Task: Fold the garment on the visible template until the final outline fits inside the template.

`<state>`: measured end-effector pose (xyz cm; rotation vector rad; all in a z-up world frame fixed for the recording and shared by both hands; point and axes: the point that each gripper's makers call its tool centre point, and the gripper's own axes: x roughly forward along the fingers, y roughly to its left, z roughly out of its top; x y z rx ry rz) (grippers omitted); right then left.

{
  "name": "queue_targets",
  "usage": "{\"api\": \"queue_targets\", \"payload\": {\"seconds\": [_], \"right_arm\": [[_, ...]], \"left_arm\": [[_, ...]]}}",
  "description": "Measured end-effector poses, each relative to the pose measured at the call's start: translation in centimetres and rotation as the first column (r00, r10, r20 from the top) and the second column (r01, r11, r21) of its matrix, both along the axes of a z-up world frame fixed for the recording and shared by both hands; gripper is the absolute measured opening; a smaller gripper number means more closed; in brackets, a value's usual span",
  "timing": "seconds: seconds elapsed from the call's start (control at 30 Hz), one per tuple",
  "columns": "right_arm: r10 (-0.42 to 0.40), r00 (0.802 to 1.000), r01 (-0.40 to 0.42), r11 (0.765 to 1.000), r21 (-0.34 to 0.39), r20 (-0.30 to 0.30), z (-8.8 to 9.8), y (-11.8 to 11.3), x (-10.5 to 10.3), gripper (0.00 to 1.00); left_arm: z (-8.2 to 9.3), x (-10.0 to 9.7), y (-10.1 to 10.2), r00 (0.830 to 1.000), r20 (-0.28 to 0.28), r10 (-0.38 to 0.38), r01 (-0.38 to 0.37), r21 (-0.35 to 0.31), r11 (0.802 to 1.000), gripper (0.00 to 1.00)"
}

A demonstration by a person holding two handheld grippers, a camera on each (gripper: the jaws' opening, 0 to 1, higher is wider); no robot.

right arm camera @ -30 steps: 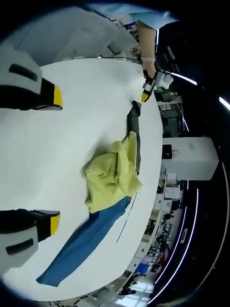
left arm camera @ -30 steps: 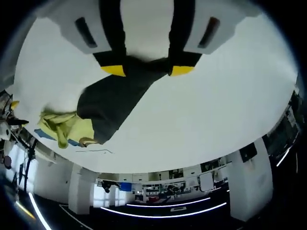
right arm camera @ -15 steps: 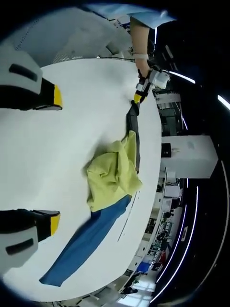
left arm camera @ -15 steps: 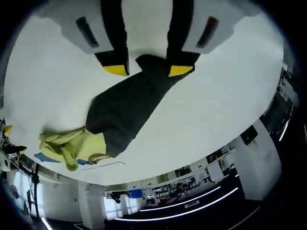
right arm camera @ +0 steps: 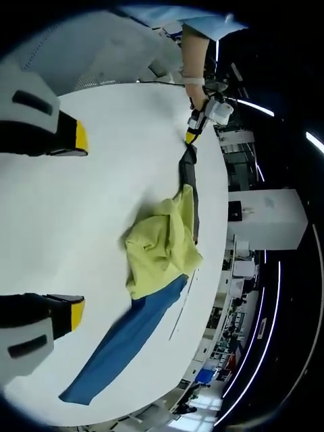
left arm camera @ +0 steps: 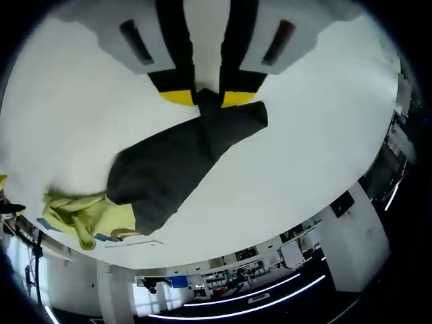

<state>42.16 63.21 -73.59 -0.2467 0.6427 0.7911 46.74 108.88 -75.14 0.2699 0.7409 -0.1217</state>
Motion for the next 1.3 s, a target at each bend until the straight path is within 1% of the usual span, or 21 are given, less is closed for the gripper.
{"api": "queue_targets", "payload": {"seconds": [0.07, 0.17, 0.2, 0.27, 0.33, 0.4, 0.43, 0.63, 0.7, 0.73, 0.8, 0.9, 0.97, 1.0, 1.07, 1.1, 1.17, 1.23, 1.3], "right_arm": [[0.002, 1.000, -0.002, 1.000, -0.001, 0.000, 0.0, 0.1, 0.0, 0.84], [0.004, 1.000, -0.004, 1.000, 0.000, 0.001, 0.0, 0.2, -0.1, 0.84], [0.004, 1.000, -0.004, 1.000, 0.001, 0.001, 0.0, 0.2, -0.1, 0.84], [0.005, 1.000, -0.005, 1.000, 0.001, 0.000, 0.0, 0.2, -0.1, 0.84], [0.007, 1.000, -0.007, 1.000, 0.002, 0.002, 0.1, 0.3, -0.1, 0.84], [0.009, 1.000, -0.009, 1.000, 0.006, 0.003, 0.2, 0.4, -0.1, 0.84], [0.011, 1.000, -0.011, 1.000, 0.006, 0.003, 0.1, 0.5, -0.2, 0.84], [0.026, 1.000, -0.026, 1.000, 0.009, -0.001, 0.0, 1.1, -0.4, 0.84], [0.031, 1.000, -0.031, 0.999, 0.012, 0.001, 0.1, 1.3, -0.5, 0.84], [0.034, 0.999, -0.034, 0.999, 0.014, 0.003, 0.2, 1.4, -0.5, 0.84], [0.038, 0.999, -0.038, 0.999, 0.015, 0.007, 0.4, 1.5, -0.4, 0.84], [0.039, 0.999, -0.039, 0.999, 0.018, 0.010, 0.5, 1.5, -0.3, 0.84], [0.039, 0.999, -0.039, 0.999, 0.014, 0.010, 0.5, 1.4, -0.3, 0.84], [0.039, 0.999, -0.040, 0.999, 0.013, 0.010, 0.5, 1.4, -0.3, 0.84], [0.040, 0.999, -0.040, 0.999, 0.012, 0.007, 0.4, 1.3, -0.3, 0.84], [0.041, 0.999, -0.041, 0.999, 0.011, 0.006, 0.4, 1.3, -0.4, 0.84], [0.044, 0.999, -0.044, 0.999, 0.006, 0.004, 0.3, 1.3, -0.4, 0.84], [0.042, 0.999, -0.042, 0.999, 0.007, 0.007, 0.4, 1.2, -0.4, 0.84], [0.034, 0.999, -0.035, 0.999, 0.014, 0.008, 0.5, 1.1, -0.4, 0.84]], "left_arm": [[0.0, -0.1, 0.1, 1.000, -0.003, 0.004, -0.004, -0.016, 1.000, 0.01], [0.1, -0.3, 0.4, 1.000, -0.001, 0.005, -0.005, -0.027, 1.000, 0.00], [0.3, -0.4, 0.7, 1.000, 0.005, 0.004, -0.004, -0.021, 1.000, 0.00], [0.7, -0.6, 0.9, 1.000, 0.008, 0.003, -0.003, -0.031, 1.000, 0.00], [1.2, -1.0, 1.6, 1.000, 0.012, -0.004, 0.004, -0.015, 1.000, 0.00], [1.8, -1.4, 2.5, 1.000, 0.018, -0.001, 0.001, -0.016, 1.000, 0.00], [2.6, -2.0, 2.7, 1.000, 0.023, -0.001, 0.001, -0.007, 1.000, 0.00], [5.0, -4.0, 4.8, 0.999, 0.047, 0.012, -0.013, 0.021, 1.000, 0.00], [5.6, -4.5, 5.6, 0.999, 0.052, 0.009, -0.012, 0.051, 0.999, 0.00], [5.7, -4.8, 5.8, 0.999, 0.053, 0.007, -0.011, 0.059, 0.998, 0.00], [5.9, -5.3, 6.5, 0.999, 0.045, -0.003, -0.002, 0.100, 0.995, 0.00], [5.8, -6.0, 6.8, 0.999, 0.039, -0.006, 0.002, 0.104, 0.995, 0.00], [5.6, -6.4, 6.8, 0.999, 0.035, -0.015, 0.011, 0.121, 0.993, 0.00], [5.7, -6.4, 6.5, 0.999, 0.038, -0.031, 0.025, 0.130, 0.991, 0.00], [5.9, -6.0, 6.4, 0.999, 0.044, -0.031, 0.026, 0.112, 0.993, 0.00], [5.8, -5.8, 6.5, 0.999, 0.037, -0.030, 0.025, 0.114, 0.993, 0.00], [6.3, -5.2, 6.6, 0.998, 0.034, -0.053, 0.048, 0.154, 0.987, 0.00], [6.8, -4.7, 6.4, 0.998, 0.045, -0.052, 0.045, 0.141, 0.989, 0.00], [7.0, -4.2, 6.5, 0.997, 0.041, -0.067, 0.059, 0.163, 0.985, 0.00]]}}
